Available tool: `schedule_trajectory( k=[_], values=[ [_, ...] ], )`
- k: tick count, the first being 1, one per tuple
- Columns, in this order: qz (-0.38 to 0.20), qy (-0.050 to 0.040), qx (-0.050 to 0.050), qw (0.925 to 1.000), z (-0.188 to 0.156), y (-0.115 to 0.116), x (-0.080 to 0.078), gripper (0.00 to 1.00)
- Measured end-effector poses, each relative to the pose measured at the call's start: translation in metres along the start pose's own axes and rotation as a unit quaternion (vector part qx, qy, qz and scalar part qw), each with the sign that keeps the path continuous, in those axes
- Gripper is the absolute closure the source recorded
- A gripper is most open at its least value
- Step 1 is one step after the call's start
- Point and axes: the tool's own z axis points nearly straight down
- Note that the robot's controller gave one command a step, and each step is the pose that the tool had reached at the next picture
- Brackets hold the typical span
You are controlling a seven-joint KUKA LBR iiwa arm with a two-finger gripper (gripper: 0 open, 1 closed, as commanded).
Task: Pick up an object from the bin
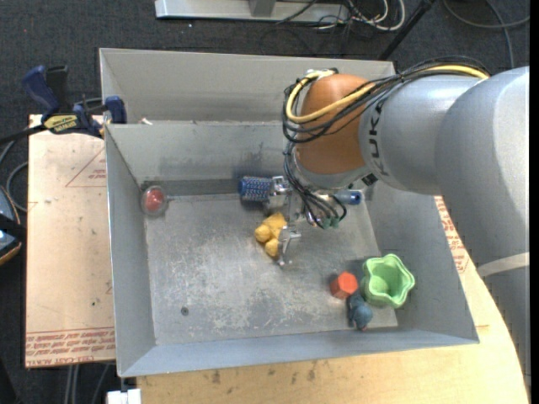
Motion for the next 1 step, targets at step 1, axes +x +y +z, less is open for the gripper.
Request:
schedule_trajectory(
  k=[1],
  values=[
    [0.002, -0.0076, -0.002, 1.0000, -0.0029, 0.0011, -0.0029, 1.00]
  ],
)
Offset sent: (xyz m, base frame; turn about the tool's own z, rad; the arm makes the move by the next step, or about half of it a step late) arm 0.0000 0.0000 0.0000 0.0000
